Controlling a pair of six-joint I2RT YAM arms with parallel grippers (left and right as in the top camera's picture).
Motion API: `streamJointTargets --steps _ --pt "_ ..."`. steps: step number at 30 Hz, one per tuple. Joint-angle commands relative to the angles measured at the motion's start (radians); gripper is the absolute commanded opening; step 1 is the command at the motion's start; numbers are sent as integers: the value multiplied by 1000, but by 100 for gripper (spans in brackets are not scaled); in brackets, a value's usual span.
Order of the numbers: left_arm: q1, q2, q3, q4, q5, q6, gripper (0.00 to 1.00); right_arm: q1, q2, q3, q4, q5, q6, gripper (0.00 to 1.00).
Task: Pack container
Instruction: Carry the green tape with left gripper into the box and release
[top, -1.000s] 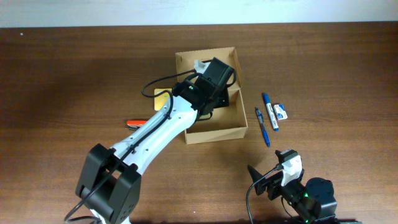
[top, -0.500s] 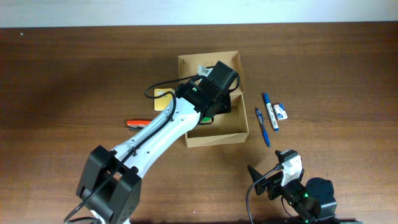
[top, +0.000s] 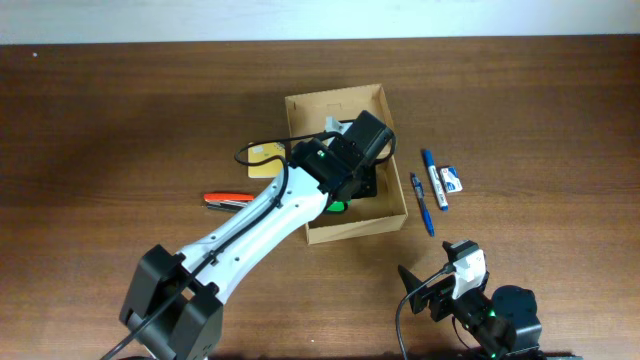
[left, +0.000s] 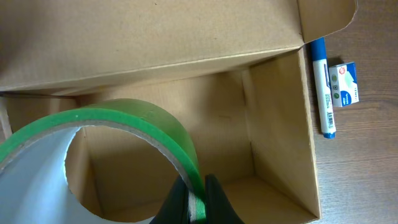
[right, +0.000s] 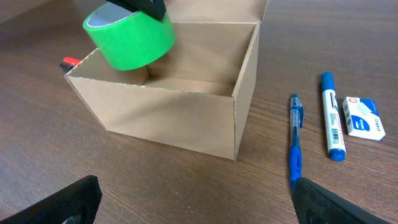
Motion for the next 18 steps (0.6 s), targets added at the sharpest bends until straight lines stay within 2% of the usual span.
streamJointTargets --steps 1,4,9,12,18 --pt "0 -46 -8 -9 -18 -13 2 5 -8 -6 2 -10 5 99" --pt "0 -43 -9 -42 -8 -13 2 5 -8 -6 2 -10 5 100" --pt "1 -5 -9 -20 -15 -13 2 5 -8 -6 2 -10 5 99" --pt "2 0 -9 2 -71 -13 2 5 -8 -6 2 -10 5 99" --pt "1 42 -9 5 -62 -13 2 5 -8 -6 2 -10 5 99"
